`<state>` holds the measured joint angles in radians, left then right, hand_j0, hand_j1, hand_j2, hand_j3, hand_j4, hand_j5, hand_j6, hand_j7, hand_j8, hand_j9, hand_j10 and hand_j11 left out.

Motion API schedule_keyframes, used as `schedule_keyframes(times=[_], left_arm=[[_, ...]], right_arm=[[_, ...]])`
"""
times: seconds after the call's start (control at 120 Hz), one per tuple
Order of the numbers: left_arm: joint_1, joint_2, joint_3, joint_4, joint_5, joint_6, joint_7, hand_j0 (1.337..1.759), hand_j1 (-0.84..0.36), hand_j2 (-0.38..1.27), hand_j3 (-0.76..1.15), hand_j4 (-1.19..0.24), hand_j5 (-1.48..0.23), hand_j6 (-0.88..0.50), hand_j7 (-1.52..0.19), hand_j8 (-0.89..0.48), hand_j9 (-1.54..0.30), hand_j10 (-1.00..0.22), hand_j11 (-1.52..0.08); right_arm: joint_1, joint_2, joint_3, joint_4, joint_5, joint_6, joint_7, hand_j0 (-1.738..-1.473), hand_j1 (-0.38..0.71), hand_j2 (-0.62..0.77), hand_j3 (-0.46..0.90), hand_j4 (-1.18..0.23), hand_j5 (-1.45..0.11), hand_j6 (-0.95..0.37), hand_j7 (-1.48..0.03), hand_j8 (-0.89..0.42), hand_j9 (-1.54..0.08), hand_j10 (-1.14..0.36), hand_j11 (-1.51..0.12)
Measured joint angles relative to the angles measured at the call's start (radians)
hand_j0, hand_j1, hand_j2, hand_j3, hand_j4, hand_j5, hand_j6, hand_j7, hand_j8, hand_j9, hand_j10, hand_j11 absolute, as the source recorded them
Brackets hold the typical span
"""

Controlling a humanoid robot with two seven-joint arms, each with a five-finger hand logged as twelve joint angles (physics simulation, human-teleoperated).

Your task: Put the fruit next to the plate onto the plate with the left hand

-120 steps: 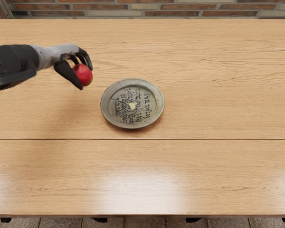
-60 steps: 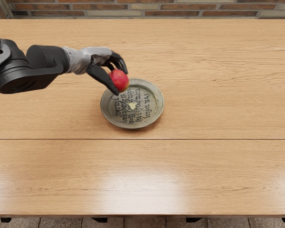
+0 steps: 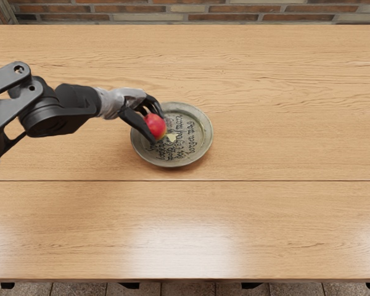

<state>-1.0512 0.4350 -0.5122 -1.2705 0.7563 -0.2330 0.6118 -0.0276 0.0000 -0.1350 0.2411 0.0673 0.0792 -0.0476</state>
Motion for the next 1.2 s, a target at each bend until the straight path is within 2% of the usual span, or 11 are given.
schedule_keyframes(times=[0.217, 0.283, 0.433, 0.475, 0.608, 0.75, 0.9, 1.008, 1.083, 1.2], left_arm=[[-0.006, -0.044, 0.072, 0.069, 0.027, 0.006, 0.000, 1.644, -0.42, 0.53, 0.00, -0.42, -1.25, -0.21, -1.14, -0.24, -1.14, -0.71, -1.14], [-0.012, -0.060, 0.082, 0.079, 0.049, 0.009, 0.000, 1.646, -0.35, 0.46, 0.00, -0.47, -1.24, -0.25, -1.14, -0.26, -1.14, -0.72, -1.14], [-0.033, -0.061, 0.091, 0.089, 0.069, 0.014, 0.000, 1.648, -0.30, 0.41, 0.00, -0.54, -1.22, -0.30, -1.14, -0.30, -1.15, -0.75, -1.14], [-0.036, -0.087, 0.090, 0.095, 0.074, 0.026, -0.001, 1.649, -0.24, 0.35, 0.00, -0.52, -1.08, -0.32, -1.00, -0.30, -1.02, -0.77, -1.01], [-0.049, -0.101, 0.091, 0.117, 0.086, 0.076, -0.001, 1.653, 0.03, 0.19, 0.00, -0.28, -0.58, -0.19, -0.54, -0.17, -0.55, -0.41, -0.54], [-0.050, -0.101, 0.091, 0.122, 0.090, 0.089, -0.001, 1.656, 0.19, 0.09, 0.00, -0.14, -0.29, -0.09, -0.27, -0.09, -0.27, -0.21, -0.27], [-0.052, -0.089, 0.086, 0.105, 0.076, 0.088, -0.001, 1.657, 0.27, 0.05, 0.00, -0.07, -0.14, -0.05, -0.13, -0.04, -0.13, -0.10, -0.13], [-0.051, 0.016, 0.076, 0.029, -0.011, 0.057, -0.001, 1.657, 0.30, 0.03, 0.00, -0.04, -0.08, -0.03, -0.08, -0.03, -0.08, -0.06, -0.08], [-0.047, 0.062, 0.037, 0.000, -0.096, -0.044, -0.001, 1.658, 0.32, 0.02, 0.00, -0.03, -0.06, -0.02, -0.05, -0.02, -0.05, -0.04, -0.05], [-0.035, 0.199, -0.050, -0.018, -0.252, -0.254, -0.001, 1.658, 0.33, 0.01, 0.00, -0.02, -0.03, -0.01, -0.03, -0.01, -0.03, -0.02, -0.03]], right_arm=[[0.000, 0.000, 0.000, 0.000, 0.000, 0.000, 0.000, -1.658, -0.33, 0.00, 0.00, -0.01, -0.02, -0.01, -0.02, -0.01, -0.02, -0.01, -0.02], [0.000, 0.000, 0.000, 0.000, 0.000, 0.000, 0.000, -1.658, -0.33, 0.00, 0.00, -0.01, -0.02, -0.01, -0.02, -0.01, -0.02, -0.01, -0.02], [0.000, 0.000, 0.000, 0.000, 0.000, 0.000, 0.000, -1.658, -0.33, 0.00, 0.00, -0.01, -0.02, -0.01, -0.02, -0.01, -0.02, -0.01, -0.02], [0.000, 0.000, 0.000, 0.000, 0.000, 0.000, 0.000, -1.658, -0.33, 0.00, 0.00, -0.01, -0.02, -0.01, -0.02, -0.01, -0.02, -0.01, -0.02], [0.000, 0.000, 0.000, 0.000, 0.000, 0.000, 0.000, -1.658, -0.33, 0.00, 0.00, -0.01, -0.02, -0.01, -0.02, -0.01, -0.02, -0.01, -0.02], [0.000, 0.000, 0.000, 0.000, 0.000, 0.000, 0.000, -1.658, -0.33, 0.00, 0.00, -0.01, -0.02, -0.01, -0.02, -0.01, -0.02, -0.01, -0.02], [0.000, 0.000, 0.000, 0.001, 0.000, 0.000, 0.000, -1.658, -0.33, 0.00, 0.00, -0.01, -0.02, -0.01, -0.02, -0.01, -0.02, -0.01, -0.02], [0.000, 0.000, 0.000, 0.001, 0.000, 0.000, 0.000, -1.658, -0.33, 0.00, 0.00, -0.01, -0.02, -0.01, -0.02, -0.01, -0.02, -0.01, -0.02], [0.000, 0.000, 0.000, 0.001, 0.000, 0.001, 0.000, -1.658, -0.33, 0.00, 0.00, -0.01, -0.02, -0.01, -0.02, -0.01, -0.02, -0.01, -0.02], [0.000, 0.000, 0.000, 0.001, 0.000, 0.001, 0.000, -1.658, -0.33, 0.00, 0.00, -0.01, -0.02, -0.01, -0.02, -0.01, -0.02, -0.01, -0.02]])
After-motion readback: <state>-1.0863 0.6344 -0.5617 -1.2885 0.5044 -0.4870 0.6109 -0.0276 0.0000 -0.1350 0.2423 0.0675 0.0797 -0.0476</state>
